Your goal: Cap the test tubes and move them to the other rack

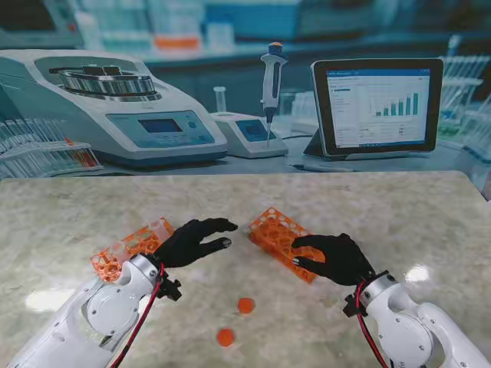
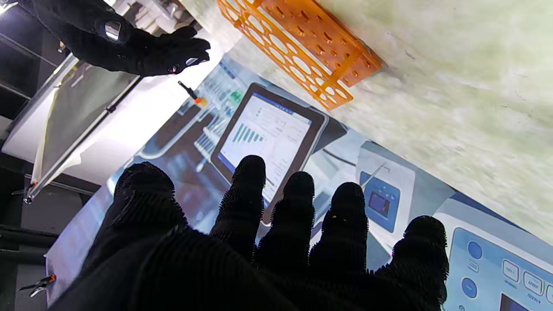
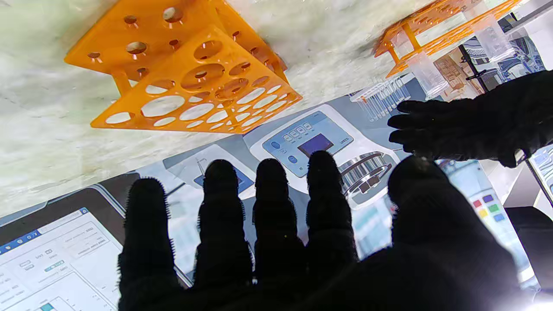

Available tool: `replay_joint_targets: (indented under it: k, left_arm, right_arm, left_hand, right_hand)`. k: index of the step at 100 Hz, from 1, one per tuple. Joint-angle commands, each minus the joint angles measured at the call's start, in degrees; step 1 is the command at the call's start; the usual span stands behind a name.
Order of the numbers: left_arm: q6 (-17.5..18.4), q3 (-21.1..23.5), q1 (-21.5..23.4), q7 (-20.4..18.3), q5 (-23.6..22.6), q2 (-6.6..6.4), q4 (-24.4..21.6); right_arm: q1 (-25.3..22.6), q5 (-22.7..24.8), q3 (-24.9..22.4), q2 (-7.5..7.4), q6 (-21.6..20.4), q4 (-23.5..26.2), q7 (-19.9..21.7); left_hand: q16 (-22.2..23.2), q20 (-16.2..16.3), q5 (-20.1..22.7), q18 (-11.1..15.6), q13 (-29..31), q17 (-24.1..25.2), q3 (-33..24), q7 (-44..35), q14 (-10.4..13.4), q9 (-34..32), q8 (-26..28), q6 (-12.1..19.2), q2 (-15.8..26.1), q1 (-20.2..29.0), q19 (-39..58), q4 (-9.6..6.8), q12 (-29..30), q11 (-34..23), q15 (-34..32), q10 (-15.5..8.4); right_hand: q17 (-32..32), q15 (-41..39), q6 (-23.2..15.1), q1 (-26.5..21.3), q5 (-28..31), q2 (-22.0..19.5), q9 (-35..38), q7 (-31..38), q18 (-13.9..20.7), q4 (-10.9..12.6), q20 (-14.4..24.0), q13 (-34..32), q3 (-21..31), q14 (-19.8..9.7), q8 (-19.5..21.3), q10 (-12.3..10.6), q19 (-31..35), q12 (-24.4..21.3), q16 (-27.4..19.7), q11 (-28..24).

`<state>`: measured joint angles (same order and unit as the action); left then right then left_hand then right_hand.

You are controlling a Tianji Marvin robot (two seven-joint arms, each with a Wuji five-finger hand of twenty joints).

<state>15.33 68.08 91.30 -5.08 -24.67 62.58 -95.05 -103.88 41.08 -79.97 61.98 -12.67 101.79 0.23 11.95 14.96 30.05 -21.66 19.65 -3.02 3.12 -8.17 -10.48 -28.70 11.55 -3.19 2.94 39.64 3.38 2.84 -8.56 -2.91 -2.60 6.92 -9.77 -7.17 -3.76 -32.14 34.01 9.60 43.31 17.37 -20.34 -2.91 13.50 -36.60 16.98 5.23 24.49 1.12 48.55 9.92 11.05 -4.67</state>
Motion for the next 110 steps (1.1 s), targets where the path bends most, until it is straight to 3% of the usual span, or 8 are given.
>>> replay_joint_targets:
  k: [1,59,85,110]
  left_arm:
    - [-0.2,0.0,0.1,-0.5,0.1,0.00,0.0]
    - [0.9,3.2,2.7,0.6,-3.9,-0.25,-2.4]
    - [1.7,8.7,5.2,-1.0,-7.3,-0.86,-5.9]
    - [3.5,17.2,9.4,-2.8,-10.8,-1.36,-9.8]
  right_arm:
    - [-0.4,-0.1,0.1,0.14,0.3,0.3,0.2]
    - [0.1,-0.7,0.6,0.04,0.4,0.1,1.1]
    - [0.0,-0.8,0.2,0.04,0.3,0.0,1.2]
    - [-0.5,-0.2,0.0,0.02,0.3,0.6,1.0]
  left_hand:
    - [0.6,1.4,-1.2,-0.5,0.8,0.2,-1.1,0.1,-0.1,1.3,-0.6,-0.8,1.8,-0.4,2.2,-1.21,1.1,0.5,-0.3,-0.5]
    - [0.5,0.6,-0.7,0.8,-0.5,2.3,-1.1,-0.3,0.9,1.0,-0.3,-0.7,1.3,0.0,0.3,-1.21,0.6,0.2,0.1,-0.8]
    - [0.2,0.4,-0.6,1.5,-1.7,3.2,-1.1,-0.4,1.5,1.4,-0.2,-0.6,1.2,0.2,-0.4,-1.22,0.5,0.3,0.4,-1.1]
    - [0.0,0.3,-0.9,1.8,-2.5,3.5,-1.2,-0.3,1.7,1.6,-0.2,-0.7,1.0,0.3,-0.7,-1.23,0.5,0.4,0.5,-1.1]
  right_hand:
    - [0.9,0.9,-0.3,1.5,-2.2,-1.7,-1.1,-0.6,0.5,0.7,-1.5,1.6,-0.5,0.3,-0.1,0.5,-0.9,0.1,0.6,-0.1]
    - [0.8,0.9,-0.2,1.3,-1.7,-1.4,-0.7,-0.5,0.6,0.8,-1.0,1.4,-0.3,0.2,0.1,0.3,-0.9,0.5,0.8,-0.4]
    - [0.8,0.8,-0.1,1.1,-1.6,-1.2,-0.5,-0.4,0.6,0.8,-0.8,1.3,-0.2,0.2,0.2,0.4,-1.0,0.6,0.9,-0.4]
    - [0.8,0.9,-0.1,1.1,-1.5,-1.1,-0.3,-0.4,0.6,0.8,-0.7,1.3,-0.1,0.2,0.2,0.3,-1.1,0.8,1.0,-0.5]
